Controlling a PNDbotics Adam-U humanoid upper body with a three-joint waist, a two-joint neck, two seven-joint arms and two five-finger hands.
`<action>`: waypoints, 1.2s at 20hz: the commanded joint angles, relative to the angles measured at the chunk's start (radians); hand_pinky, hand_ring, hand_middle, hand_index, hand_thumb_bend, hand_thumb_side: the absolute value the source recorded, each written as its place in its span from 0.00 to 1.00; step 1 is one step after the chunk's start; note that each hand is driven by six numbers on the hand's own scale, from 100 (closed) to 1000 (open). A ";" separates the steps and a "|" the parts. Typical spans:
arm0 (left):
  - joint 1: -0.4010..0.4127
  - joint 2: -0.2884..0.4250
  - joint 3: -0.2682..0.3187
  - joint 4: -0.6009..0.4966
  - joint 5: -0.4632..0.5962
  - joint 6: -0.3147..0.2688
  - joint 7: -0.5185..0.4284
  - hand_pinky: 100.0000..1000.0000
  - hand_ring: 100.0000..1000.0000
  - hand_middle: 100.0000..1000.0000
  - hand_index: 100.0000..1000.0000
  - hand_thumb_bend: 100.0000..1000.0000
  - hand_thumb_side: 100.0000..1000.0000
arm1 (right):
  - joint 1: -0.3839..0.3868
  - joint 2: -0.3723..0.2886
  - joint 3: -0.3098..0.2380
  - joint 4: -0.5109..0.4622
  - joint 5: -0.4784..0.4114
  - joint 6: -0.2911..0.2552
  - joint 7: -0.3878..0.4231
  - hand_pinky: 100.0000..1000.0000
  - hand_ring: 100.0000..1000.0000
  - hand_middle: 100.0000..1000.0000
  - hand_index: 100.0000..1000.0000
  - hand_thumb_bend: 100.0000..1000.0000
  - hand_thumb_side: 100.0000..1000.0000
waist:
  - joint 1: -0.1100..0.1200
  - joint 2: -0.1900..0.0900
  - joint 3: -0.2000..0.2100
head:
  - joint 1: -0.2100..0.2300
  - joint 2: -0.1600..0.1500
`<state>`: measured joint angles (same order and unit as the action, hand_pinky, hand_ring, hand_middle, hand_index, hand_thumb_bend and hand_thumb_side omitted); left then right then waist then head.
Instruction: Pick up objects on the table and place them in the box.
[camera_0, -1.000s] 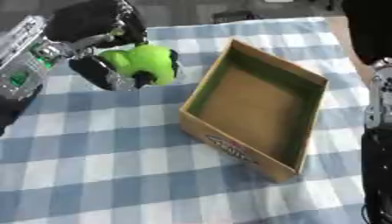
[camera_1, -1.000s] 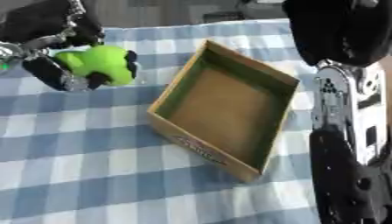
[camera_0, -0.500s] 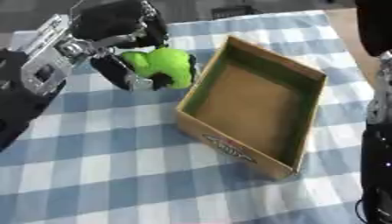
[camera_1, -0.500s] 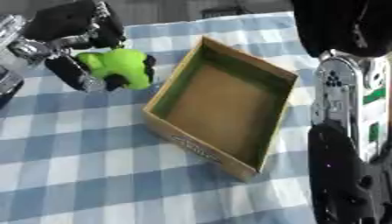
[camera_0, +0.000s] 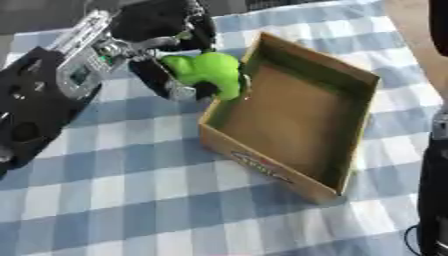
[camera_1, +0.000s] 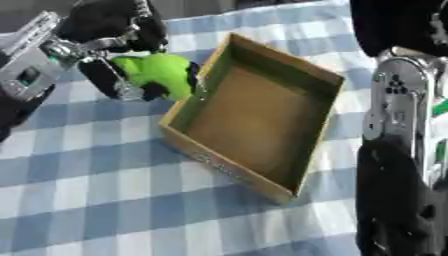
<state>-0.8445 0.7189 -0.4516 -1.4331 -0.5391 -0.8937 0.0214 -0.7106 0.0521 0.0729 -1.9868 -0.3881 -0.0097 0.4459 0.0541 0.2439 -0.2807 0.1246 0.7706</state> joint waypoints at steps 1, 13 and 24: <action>-0.029 0.005 0.005 -0.001 -0.022 -0.012 0.014 0.00 0.00 0.00 0.11 0.05 0.71 | -0.030 0.017 0.006 -0.013 -0.008 0.008 0.004 0.36 0.49 0.60 0.74 0.00 0.92 | 0.004 -0.008 -0.006 | 0.019 -0.001; -0.060 -0.013 -0.023 -0.014 -0.087 -0.013 0.072 0.00 0.00 0.00 0.12 0.06 0.72 | -0.087 0.071 0.005 -0.013 -0.028 0.023 0.000 0.36 0.48 0.60 0.74 0.00 0.92 | 0.038 0.042 -0.035 | 0.050 -0.054; -0.092 -0.024 -0.040 -0.022 -0.144 -0.013 0.128 0.00 0.00 0.00 0.13 0.07 0.73 | -0.136 0.114 0.004 -0.013 -0.048 0.031 -0.007 0.37 0.48 0.59 0.75 0.00 0.92 | 0.080 0.096 -0.069 | 0.015 -0.158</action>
<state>-0.9128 0.6866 -0.4952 -1.4379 -0.6737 -0.9074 0.1405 -0.8287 0.1555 0.0782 -1.9869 -0.4302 0.0180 0.4394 0.1404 0.3598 -0.3507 0.1494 0.6326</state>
